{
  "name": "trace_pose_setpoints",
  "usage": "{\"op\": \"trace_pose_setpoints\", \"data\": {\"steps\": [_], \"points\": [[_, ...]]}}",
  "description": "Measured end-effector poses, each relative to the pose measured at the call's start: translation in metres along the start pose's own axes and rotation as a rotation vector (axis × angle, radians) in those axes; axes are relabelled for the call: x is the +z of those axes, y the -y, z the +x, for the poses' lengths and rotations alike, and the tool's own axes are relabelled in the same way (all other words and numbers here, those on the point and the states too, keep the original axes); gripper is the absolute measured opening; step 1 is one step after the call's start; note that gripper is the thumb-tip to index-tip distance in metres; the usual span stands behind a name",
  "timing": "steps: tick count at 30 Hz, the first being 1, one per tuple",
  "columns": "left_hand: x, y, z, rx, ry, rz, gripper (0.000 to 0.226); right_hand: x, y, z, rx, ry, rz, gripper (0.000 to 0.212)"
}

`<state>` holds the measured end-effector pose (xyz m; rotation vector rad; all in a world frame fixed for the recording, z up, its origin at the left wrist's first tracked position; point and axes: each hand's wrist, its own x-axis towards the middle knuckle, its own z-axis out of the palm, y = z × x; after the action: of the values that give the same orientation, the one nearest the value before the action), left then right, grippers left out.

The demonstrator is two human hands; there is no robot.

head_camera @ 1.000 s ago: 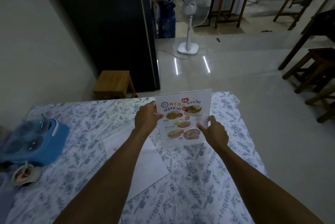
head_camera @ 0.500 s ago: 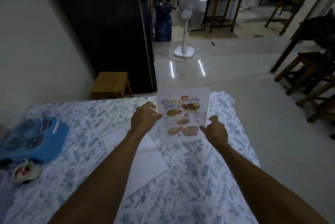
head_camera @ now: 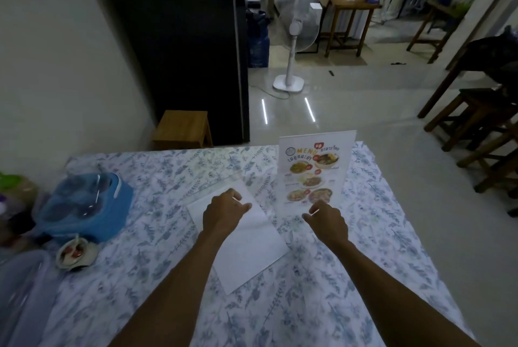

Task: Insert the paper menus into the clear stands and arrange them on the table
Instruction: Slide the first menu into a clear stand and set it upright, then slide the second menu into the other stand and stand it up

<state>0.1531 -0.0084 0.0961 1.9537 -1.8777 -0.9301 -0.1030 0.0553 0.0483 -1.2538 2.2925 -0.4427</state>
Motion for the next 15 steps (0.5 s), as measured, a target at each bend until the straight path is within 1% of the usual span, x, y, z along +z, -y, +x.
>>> {"op": "trace_pose_setpoints", "data": {"steps": [8, 12, 15], "points": [[0.015, 0.091, -0.008, -0.112, 0.049, 0.012, 0.04, 0.07, 0.013, -0.034, 0.006, 0.113, -0.084, 0.028], [0.022, 0.12, -0.016, -0.144, 0.058, 0.013, 0.039, 0.096, 0.019, -0.044, 0.008, 0.132, -0.11, 0.028], [0.029, 0.136, -0.023, -0.182, 0.064, -0.039, 0.036, 0.11, 0.021, -0.049, -0.023, 0.083, -0.129, 0.035]]}}
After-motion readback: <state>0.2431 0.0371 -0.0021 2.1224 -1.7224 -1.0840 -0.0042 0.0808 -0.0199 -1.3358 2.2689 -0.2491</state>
